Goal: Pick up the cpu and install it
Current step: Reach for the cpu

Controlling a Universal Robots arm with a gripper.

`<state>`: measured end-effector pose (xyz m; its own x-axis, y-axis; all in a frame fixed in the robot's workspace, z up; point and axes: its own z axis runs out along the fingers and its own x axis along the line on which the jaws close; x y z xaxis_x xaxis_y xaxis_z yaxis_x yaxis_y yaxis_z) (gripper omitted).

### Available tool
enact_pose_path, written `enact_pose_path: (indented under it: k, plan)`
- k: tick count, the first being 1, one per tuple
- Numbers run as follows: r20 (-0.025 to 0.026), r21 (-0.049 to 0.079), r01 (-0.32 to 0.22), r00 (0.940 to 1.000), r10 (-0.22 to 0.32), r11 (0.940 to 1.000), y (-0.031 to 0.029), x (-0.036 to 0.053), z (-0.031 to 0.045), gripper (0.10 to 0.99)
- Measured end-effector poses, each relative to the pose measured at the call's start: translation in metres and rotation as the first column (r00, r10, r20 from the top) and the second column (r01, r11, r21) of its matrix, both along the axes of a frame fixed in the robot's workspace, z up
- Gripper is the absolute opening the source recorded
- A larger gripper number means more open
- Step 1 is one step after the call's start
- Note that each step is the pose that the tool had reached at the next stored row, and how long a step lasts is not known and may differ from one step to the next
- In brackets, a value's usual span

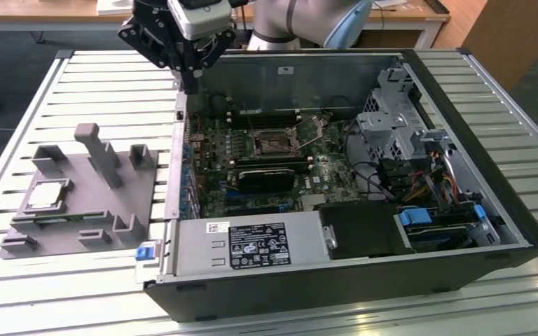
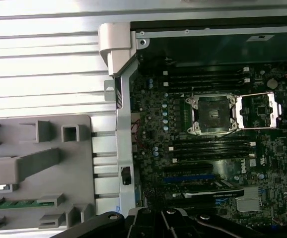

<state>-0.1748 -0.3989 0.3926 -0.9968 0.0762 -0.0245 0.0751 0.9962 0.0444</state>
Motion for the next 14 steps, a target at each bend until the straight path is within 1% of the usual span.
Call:
enact_pose_path:
  k: [14]
  plan:
    - [0.0000, 0.000, 0.000, 1.0000, 0.000, 1.0000, 0.0000, -0.0057, -0.0002, 0.106]
